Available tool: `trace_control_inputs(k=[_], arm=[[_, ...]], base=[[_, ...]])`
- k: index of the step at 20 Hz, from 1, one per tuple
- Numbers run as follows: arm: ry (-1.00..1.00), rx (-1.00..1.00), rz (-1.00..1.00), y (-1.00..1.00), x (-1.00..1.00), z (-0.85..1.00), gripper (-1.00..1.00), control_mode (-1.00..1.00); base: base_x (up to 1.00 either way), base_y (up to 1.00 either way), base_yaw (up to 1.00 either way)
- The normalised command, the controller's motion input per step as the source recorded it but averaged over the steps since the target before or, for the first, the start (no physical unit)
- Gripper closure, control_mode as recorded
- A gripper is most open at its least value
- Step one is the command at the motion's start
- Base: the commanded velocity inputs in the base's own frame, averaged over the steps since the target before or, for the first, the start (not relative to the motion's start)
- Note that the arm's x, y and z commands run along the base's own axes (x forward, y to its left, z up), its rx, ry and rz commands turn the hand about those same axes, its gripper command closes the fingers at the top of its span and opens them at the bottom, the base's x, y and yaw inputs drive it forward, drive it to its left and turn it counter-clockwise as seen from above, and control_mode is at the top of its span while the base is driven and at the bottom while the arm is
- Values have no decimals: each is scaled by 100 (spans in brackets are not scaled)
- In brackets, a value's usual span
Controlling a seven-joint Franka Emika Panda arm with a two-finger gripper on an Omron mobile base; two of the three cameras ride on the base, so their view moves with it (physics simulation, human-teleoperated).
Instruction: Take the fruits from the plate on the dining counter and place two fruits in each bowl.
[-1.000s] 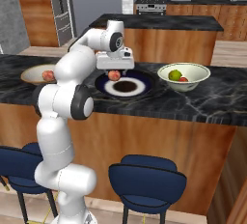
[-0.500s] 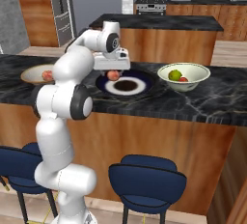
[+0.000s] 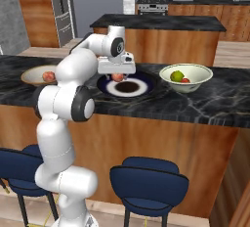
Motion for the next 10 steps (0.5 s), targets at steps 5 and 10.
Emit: trace_control_inputs(k=[5,10], arm=[[0,0,0,0,0,2,100,-100],[-10,0,0,0,-30,49,100,-100]], base=[[0,0,0],[0,0,0]])
